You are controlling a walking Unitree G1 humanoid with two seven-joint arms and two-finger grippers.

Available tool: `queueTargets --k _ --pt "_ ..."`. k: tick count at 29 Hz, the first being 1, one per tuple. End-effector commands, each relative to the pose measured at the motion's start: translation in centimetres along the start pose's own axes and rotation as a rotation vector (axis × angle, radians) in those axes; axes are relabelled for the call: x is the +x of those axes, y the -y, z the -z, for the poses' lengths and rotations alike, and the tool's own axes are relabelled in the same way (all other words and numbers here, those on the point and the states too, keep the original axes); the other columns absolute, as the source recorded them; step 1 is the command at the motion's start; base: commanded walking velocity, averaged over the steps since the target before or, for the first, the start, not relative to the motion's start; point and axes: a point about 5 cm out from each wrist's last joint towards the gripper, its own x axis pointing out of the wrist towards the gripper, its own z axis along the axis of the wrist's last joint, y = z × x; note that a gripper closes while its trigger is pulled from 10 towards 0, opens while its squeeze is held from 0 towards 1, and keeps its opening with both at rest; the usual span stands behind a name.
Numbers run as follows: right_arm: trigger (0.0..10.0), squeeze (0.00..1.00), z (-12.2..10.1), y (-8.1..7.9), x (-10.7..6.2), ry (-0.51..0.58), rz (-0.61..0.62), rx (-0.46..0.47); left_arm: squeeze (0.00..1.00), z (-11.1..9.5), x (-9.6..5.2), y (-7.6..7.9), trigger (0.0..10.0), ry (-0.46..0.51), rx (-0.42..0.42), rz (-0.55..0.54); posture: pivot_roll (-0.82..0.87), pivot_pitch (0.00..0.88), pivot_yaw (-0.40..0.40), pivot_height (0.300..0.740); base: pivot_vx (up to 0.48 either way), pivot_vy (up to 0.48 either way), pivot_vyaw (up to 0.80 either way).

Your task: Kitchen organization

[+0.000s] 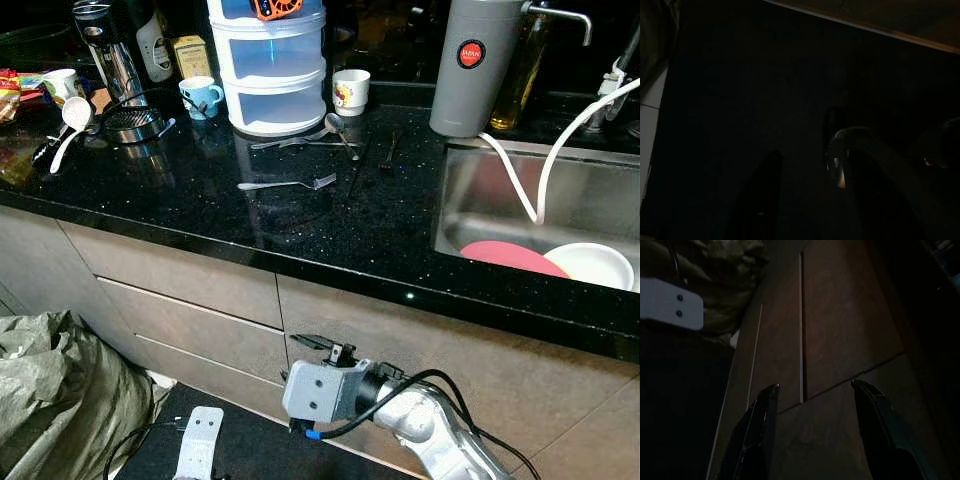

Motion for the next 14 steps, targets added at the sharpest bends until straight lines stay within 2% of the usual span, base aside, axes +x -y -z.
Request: queueTargets --k 1,5,7,9,12,14 --pt "10.0 0.00 -0.1 0.0 0.4 -0.009 -0.012 -0.015 0.00 0.0 -0.1 -0.3 10.0 -0.004 0.000 -0.007 -0.12 0.037 0.055 0.740 0.000 0.000 0.00" --pt "10.0 0.00 -0.5 -0.1 1.7 -0.021 -0.024 -0.115 0.00 0.0 0.0 -0.2 10.0 -0.003 0.001 -0.004 -0.12 0.039 0.060 0.740 0.000 0.000 0.00" --pt "10.0 0.00 -0.5 -0.2 1.6 -0.023 -0.022 -0.104 0.00 0.0 0.0 -0.2 10.0 -0.002 -0.002 -0.004 -0.11 0.041 0.056 0.740 0.000 0.000 0.00" --pt "10.0 0.00 -0.4 0.1 1.4 -0.018 -0.012 -0.063 0.00 -0.1 0.0 -0.2 10.0 0.002 -0.009 -0.006 -0.11 0.045 0.054 0.740 0.000 0.000 0.00" --pt "10.0 0.00 0.1 -0.2 1.6 -0.042 -0.072 0.044 0.00 0.0 0.0 -0.1 10.0 0.004 -0.009 -0.005 -0.11 0.047 0.050 0.740 0.000 0.000 0.00" --pt "10.0 0.00 0.1 -0.4 1.7 -0.046 -0.099 0.069 0.00 0.0 0.0 -0.1 10.0 0.003 -0.008 -0.006 -0.11 0.049 0.048 0.740 0.000 0.000 0.00"
